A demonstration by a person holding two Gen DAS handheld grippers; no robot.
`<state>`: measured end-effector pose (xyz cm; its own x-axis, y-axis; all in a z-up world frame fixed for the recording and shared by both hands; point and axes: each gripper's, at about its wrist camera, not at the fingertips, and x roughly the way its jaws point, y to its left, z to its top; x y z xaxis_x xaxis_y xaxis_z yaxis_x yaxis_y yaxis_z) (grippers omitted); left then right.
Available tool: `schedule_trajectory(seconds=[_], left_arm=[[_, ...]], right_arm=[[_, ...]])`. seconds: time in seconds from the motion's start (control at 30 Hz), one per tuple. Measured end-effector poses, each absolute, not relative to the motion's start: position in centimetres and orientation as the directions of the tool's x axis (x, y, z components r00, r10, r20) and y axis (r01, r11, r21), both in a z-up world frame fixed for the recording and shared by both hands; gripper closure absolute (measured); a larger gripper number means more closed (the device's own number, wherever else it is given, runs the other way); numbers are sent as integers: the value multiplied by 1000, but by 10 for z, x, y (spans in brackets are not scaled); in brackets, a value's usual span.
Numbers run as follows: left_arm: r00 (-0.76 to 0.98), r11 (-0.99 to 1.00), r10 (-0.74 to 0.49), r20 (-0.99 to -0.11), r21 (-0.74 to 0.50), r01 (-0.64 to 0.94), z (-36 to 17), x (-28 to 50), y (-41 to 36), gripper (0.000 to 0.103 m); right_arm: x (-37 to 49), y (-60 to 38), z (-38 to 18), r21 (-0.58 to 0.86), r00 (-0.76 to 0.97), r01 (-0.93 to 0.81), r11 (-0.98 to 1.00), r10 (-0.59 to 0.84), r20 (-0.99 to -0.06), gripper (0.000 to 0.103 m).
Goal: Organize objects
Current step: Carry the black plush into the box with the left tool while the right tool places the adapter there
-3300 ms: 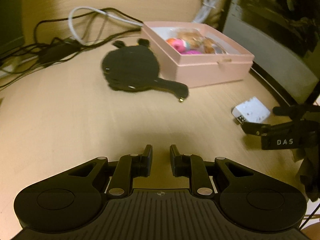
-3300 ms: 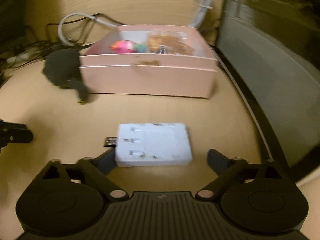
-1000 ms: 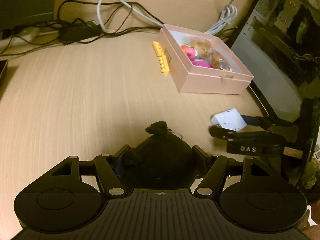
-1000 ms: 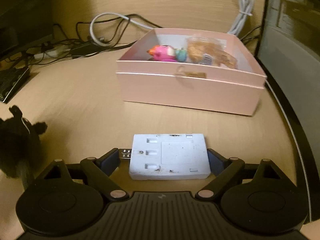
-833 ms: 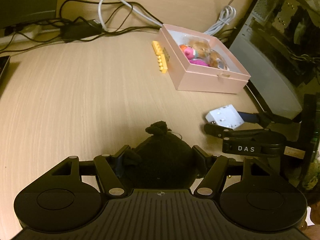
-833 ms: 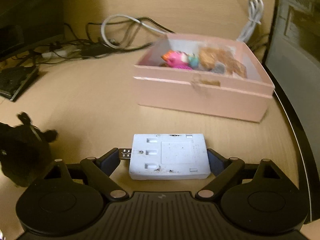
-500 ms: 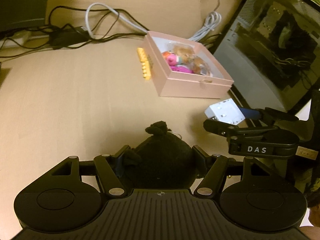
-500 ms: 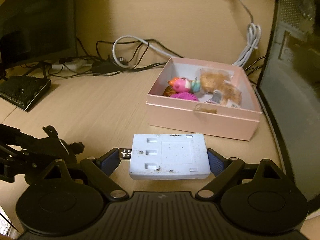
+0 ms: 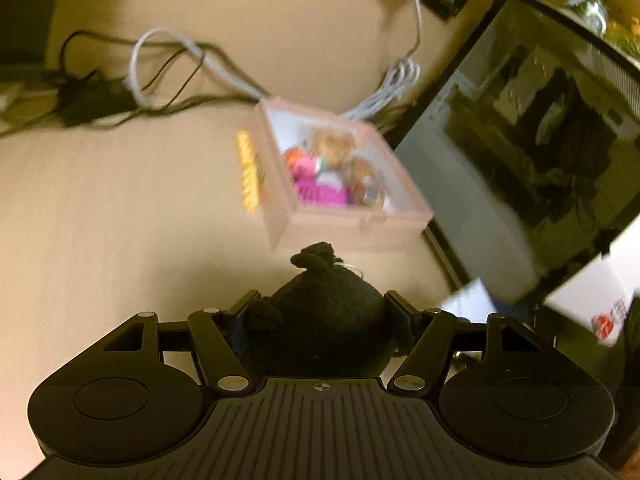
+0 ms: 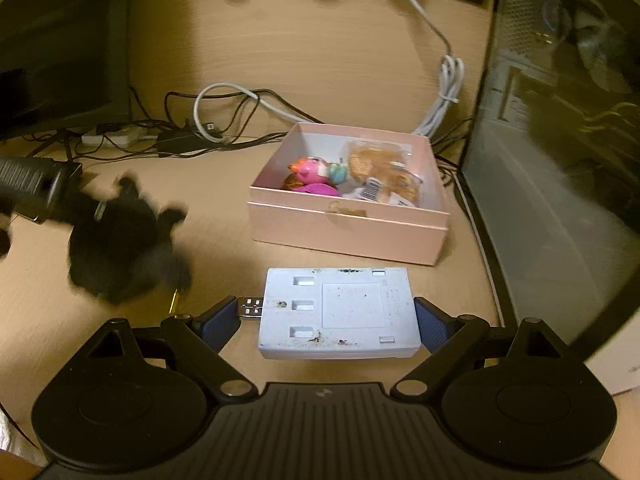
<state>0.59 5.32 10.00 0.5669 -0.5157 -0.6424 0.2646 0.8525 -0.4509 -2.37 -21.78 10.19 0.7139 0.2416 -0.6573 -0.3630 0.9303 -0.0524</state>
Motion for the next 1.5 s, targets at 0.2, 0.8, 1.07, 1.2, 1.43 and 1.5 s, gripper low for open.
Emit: schedule_trajectory(seconds=[0.2,0.8,1.07,1.2,1.43,1.5], left_arm=[[630,843,-521,-576,-461,277,133,58,30,31],[729,912,-384,-567,-357,203,119,216,-47,31],[704,948,-319,-634,-195,253,74,236,-78,27],[728,925,-376,-573,-277,260,91,225,-59,30],[816,882,-405,-412,-410,231,138,168,14,30],[823,892,-365,-435,-417,175,131,148,41,30]], right_arm=[[-31,-238,94,-49,716,-329,943,215,-664,12],[-18,-256,89,-16,728,-287,958,207,-653,12],[-3,-259,72,-16,689,-301,954,206,-695,12],[5,-253,68,-25,690,-301,953,200,-696,12],[33,-244,101,-33,768,-311,950,231,-598,12],[50,-238,115,-48,796,-304,951,227,-561,12]])
